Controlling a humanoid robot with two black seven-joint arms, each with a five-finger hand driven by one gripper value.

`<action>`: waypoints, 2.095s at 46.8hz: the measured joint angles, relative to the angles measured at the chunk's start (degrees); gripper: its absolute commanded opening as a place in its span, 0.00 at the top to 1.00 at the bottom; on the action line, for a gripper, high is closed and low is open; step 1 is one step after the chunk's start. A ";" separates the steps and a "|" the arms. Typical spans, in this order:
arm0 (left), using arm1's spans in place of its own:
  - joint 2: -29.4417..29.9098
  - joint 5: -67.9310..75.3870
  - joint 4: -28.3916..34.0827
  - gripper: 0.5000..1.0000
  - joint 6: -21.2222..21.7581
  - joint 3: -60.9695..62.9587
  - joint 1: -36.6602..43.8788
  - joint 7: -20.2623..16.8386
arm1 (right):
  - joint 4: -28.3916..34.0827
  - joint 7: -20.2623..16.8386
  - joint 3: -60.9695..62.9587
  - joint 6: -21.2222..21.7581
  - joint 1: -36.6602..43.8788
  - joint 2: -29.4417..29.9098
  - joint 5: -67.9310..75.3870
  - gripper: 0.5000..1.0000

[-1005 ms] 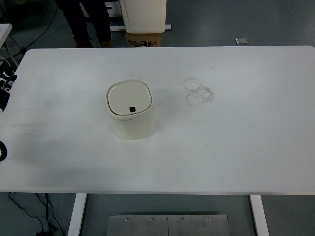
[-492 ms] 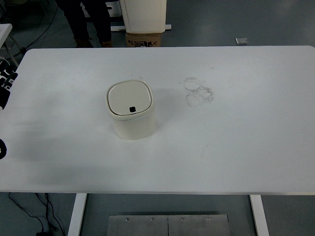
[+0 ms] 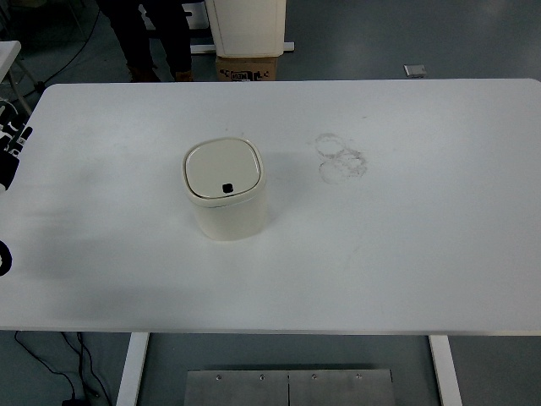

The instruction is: Open trash can

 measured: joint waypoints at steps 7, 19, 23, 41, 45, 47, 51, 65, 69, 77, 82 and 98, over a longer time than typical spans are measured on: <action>-0.02 -0.02 0.02 0.00 0.31 0.02 0.00 0.00 | 0.00 0.00 0.00 0.00 0.00 0.00 0.00 0.02; 0.04 -0.01 0.03 0.00 0.33 0.03 -0.16 0.00 | 0.00 0.00 -0.01 0.00 0.00 0.00 0.00 0.02; 0.05 0.00 0.03 0.00 0.47 0.03 -0.23 0.00 | 0.00 0.00 0.00 0.00 0.00 0.00 0.00 0.02; 2.41 0.02 0.03 0.00 0.45 0.02 -1.44 -0.02 | 0.00 0.00 -0.01 0.00 -0.01 0.00 0.00 0.02; 2.61 0.02 0.03 0.00 0.44 0.02 -1.28 -0.02 | 0.00 0.01 -0.01 0.00 0.00 0.00 0.00 0.02; 2.65 0.04 0.04 0.00 0.44 0.02 -1.48 0.01 | 0.00 -0.01 -0.01 0.00 -0.01 0.00 0.00 0.02; 2.68 0.06 0.04 0.00 0.49 0.02 -2.32 0.14 | 0.01 0.00 0.02 0.00 0.00 0.00 0.00 0.02; 2.65 0.14 0.03 0.00 0.75 0.84 -3.42 0.42 | 0.01 -0.01 0.01 0.00 0.00 0.00 0.00 0.02; 2.85 0.16 0.03 0.00 0.99 3.47 -4.79 0.45 | 0.01 0.00 0.01 0.00 0.00 0.00 0.00 0.02; 4.68 0.17 -0.05 0.00 1.21 12.14 -8.58 0.45 | 0.00 -0.02 -0.01 0.00 0.00 0.00 -0.01 0.02; 5.19 0.23 -0.49 0.00 1.22 16.38 -11.42 0.46 | 0.00 -0.02 -0.01 0.00 -0.02 0.01 0.00 0.02; 12.14 4.01 -15.88 0.00 1.60 32.71 -20.78 0.43 | 0.00 -0.02 -0.02 0.00 -0.01 0.00 -0.01 0.02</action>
